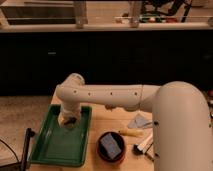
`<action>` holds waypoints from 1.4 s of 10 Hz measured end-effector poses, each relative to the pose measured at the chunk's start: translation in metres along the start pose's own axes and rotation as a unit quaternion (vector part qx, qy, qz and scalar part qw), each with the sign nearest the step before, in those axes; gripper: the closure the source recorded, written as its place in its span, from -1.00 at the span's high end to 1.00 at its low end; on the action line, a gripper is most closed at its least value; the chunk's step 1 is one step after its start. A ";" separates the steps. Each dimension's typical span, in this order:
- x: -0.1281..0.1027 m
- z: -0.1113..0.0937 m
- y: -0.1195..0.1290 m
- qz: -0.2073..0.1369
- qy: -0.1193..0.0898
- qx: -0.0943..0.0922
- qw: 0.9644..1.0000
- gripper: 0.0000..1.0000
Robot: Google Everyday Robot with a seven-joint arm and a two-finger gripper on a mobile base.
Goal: Stack cups into tray
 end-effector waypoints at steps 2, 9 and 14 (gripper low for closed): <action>0.007 0.002 -0.003 0.009 -0.005 0.002 1.000 -1.00; 0.022 0.024 -0.012 0.028 -0.025 0.010 0.999 -0.82; 0.025 0.034 -0.015 0.037 -0.034 0.013 0.999 0.14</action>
